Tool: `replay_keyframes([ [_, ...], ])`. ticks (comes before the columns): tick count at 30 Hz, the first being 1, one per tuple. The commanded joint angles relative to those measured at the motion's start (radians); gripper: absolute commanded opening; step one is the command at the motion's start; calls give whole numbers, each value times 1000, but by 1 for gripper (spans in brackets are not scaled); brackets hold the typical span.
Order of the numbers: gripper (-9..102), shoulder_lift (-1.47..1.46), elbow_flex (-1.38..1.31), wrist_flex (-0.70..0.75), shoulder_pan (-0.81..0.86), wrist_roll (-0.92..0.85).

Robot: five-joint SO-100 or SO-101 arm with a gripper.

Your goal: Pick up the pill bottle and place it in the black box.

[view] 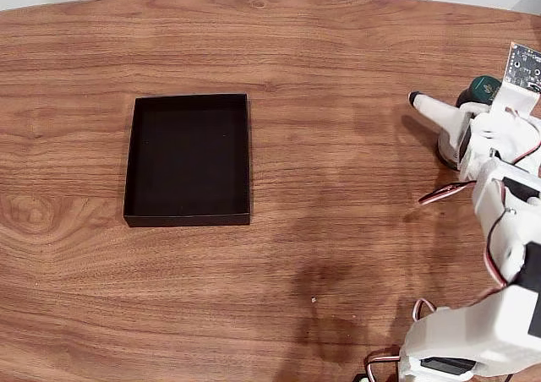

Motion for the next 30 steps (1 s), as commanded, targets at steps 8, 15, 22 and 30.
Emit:
replay_keyframes([
  [8,50,-101,-58,-112,5,23],
  [15,33,-118,-71,-112,0,12],
  [22,26,-86,-67,-112,-23,8],
  [30,25,-12,-25,-109,-58,-5],
])
